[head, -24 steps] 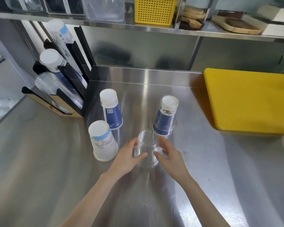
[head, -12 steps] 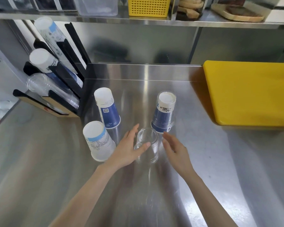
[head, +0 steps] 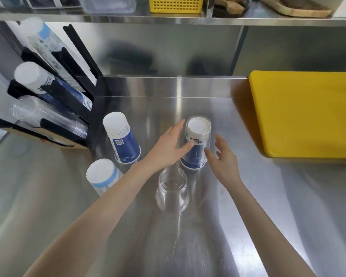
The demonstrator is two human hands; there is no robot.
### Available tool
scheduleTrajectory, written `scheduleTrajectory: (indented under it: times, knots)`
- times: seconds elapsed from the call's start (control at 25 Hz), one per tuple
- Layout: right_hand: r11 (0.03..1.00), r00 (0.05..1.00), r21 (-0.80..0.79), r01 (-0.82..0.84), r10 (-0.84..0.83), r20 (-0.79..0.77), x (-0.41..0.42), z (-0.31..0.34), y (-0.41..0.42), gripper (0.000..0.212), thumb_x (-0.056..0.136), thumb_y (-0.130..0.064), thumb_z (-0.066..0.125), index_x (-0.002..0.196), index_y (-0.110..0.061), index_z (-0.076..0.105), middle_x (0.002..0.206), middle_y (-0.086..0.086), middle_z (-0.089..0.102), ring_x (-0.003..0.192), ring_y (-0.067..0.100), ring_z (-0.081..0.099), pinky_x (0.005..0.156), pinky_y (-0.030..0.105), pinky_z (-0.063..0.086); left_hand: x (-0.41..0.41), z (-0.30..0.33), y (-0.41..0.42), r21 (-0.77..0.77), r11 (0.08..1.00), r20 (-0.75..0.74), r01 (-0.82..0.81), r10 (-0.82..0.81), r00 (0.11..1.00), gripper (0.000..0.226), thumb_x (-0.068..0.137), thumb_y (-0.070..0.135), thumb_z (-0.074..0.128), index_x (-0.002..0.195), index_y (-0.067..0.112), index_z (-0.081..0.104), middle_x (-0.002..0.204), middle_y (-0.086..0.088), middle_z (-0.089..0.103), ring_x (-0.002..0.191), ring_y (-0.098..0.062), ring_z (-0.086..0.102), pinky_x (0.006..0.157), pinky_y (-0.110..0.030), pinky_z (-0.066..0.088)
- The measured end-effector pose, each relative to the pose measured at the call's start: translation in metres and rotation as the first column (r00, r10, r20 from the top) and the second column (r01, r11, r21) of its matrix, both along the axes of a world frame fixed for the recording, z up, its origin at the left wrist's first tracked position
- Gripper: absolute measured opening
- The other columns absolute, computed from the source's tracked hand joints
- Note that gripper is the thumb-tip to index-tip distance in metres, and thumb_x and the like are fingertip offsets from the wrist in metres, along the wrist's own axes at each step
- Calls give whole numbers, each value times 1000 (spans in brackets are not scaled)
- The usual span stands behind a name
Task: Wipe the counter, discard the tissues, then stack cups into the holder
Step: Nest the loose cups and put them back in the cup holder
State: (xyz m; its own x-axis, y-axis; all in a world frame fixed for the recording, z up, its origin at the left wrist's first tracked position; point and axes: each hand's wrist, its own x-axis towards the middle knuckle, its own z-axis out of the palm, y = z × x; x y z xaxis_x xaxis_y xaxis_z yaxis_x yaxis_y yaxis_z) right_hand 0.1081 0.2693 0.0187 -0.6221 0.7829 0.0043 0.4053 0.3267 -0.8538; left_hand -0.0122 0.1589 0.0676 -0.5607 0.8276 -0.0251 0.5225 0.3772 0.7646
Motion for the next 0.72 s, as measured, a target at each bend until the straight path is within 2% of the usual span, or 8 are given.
scheduleTrajectory:
  times: [0.08, 0.28, 0.48, 0.56, 0.64, 0.72]
  knots:
    - [1000, 999, -5, -24, 24, -22, -7, 0, 6, 54, 88, -27, 54, 136, -18, 33, 143, 5, 42, 127, 24, 43, 97, 26, 33, -4, 0, 10, -15, 1000, 9, 14, -14, 1000, 70, 86, 31, 54, 142, 18, 15, 149, -8, 29, 134, -25, 33, 111, -38, 29]
    - [998, 998, -33, -53, 52, -29, -13, -3, 6, 48, 88, -28, 53, 133, -24, 37, 136, -1, 50, 120, 20, 49, 90, 21, 32, -5, -3, 18, -3, 1000, -52, 24, -25, 998, 61, 85, 23, 56, 138, 19, 27, 144, -6, 35, 128, -22, 39, 101, -26, 30]
    - [999, 997, 21, -42, 43, -64, -8, 13, -1, 48, 88, -26, 53, 133, -24, 38, 137, -2, 50, 122, 18, 49, 92, 19, 33, 0, 10, 11, 94, 995, -60, 29, -23, 998, 61, 83, 16, 58, 137, 21, 30, 142, -5, 35, 126, -21, 42, 104, -31, 33]
    - [996, 994, 81, -39, 47, -99, -5, 28, -6, 46, 88, -27, 52, 132, -24, 40, 134, -3, 52, 117, 13, 50, 89, 10, 33, 5, 22, 4, 167, 986, -83, 17, -3, 997, 61, 82, 14, 59, 135, 23, 31, 141, -3, 36, 124, -19, 44, 102, -27, 33]
    - [989, 987, 148, -28, 50, -150, -2, 47, -14, 44, 89, -26, 52, 131, -25, 42, 132, -5, 53, 109, 3, 47, 77, -9, 28, 9, 36, -4, 262, 965, -96, -19, 46, 994, 59, 82, 12, 59, 133, 23, 34, 139, -2, 38, 121, -17, 47, 100, -25, 36]
    - [983, 980, 184, -19, 55, -193, 2, 62, -23, 42, 89, -26, 51, 130, -26, 42, 129, -8, 54, 105, -2, 42, 68, -15, 24, 16, 50, -15, 364, 930, -96, -59, 101, 990, 55, 82, 11, 60, 131, 20, 37, 136, -3, 41, 118, -16, 48, 99, -21, 38]
